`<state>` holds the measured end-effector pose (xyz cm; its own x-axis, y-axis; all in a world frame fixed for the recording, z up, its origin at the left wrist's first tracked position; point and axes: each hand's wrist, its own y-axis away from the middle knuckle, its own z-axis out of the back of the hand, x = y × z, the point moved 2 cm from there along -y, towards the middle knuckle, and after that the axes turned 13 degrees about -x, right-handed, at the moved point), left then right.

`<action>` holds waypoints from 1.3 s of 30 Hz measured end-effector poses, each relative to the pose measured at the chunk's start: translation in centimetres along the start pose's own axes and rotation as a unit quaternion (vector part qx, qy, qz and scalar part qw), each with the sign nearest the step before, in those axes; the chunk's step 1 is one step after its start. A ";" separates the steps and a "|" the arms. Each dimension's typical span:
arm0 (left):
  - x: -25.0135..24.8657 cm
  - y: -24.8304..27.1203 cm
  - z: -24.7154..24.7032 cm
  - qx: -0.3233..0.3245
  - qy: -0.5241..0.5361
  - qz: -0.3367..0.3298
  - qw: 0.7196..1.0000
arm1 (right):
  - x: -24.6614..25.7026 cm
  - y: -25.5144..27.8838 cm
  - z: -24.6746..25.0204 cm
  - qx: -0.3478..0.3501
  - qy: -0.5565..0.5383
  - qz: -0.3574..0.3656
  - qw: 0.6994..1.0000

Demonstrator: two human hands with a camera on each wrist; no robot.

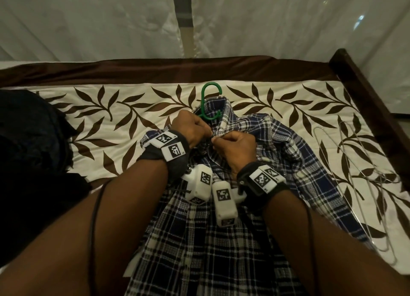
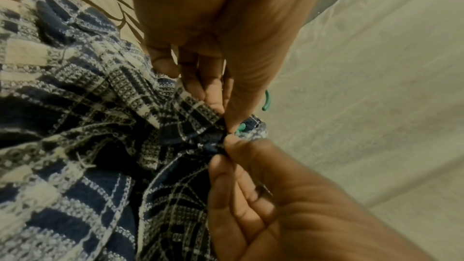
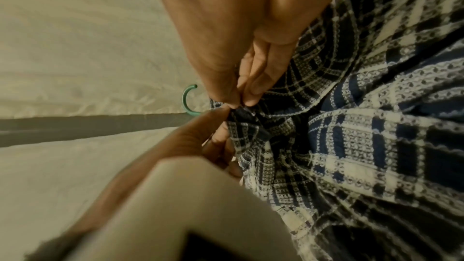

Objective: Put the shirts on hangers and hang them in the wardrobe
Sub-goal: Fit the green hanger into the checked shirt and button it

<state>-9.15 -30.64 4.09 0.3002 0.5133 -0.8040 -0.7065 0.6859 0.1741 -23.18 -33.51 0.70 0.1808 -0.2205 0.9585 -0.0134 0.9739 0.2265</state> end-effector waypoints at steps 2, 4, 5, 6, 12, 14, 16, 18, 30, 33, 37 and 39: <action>0.0 -0.1 0.1 0.003 0.004 0.009 1.000 | 0.2 -0.1 0.1 0.000 0.028 0.044 0.999; 0.0 -0.1 0.3 0.018 0.012 0.013 1.000 | 0.4 -0.4 0.2 -0.003 0.062 0.088 0.994; 0.0 -0.2 0.4 0.028 0.013 0.011 0.999 | 0.4 -0.5 0.2 -0.002 0.078 0.110 0.991; 0.0 -0.3 0.6 0.040 0.012 0.007 0.999 | 0.4 -0.7 0.2 0.001 0.094 0.130 0.987; 0.3 -1.0 1.1 0.073 -0.005 -0.018 0.997 | 0.2 -1.2 -0.2 0.025 0.107 0.160 0.981; 0.2 -0.9 1.0 0.079 -0.003 -0.033 0.996 | 0.0 -1.2 -0.2 0.013 0.081 0.151 0.985; -0.1 -0.8 1.1 0.084 -0.003 -0.043 0.995 | -0.3 -1.3 -0.2 0.007 0.064 0.153 0.986; -0.2 -0.8 1.1 0.091 -0.009 -0.048 0.995 | -0.5 -1.2 -0.2 0.003 0.069 0.164 0.984; -1.9 -1.1 0.7 0.128 -0.078 -0.105 0.983 | 0.0 -1.4 -0.4 0.062 0.115 0.260 0.957; -1.3 -1.4 0.7 0.120 -0.064 -0.102 0.985 | -0.1 -1.4 -0.2 0.043 0.119 0.290 0.948; -0.7 -1.7 0.5 0.116 -0.043 -0.087 0.988 | -0.5 -1.6 -0.3 0.033 0.109 0.279 0.954; -0.7 -1.5 0.3 0.115 -0.053 -0.074 0.989 | -0.7 -1.6 -0.4 0.028 0.114 0.260 0.958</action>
<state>-8.08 -31.90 4.61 0.4630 0.4409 -0.7689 -0.4884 0.8508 0.1939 -22.91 -34.90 -0.45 0.3451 0.3183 0.8830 -0.2115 0.9429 -0.2573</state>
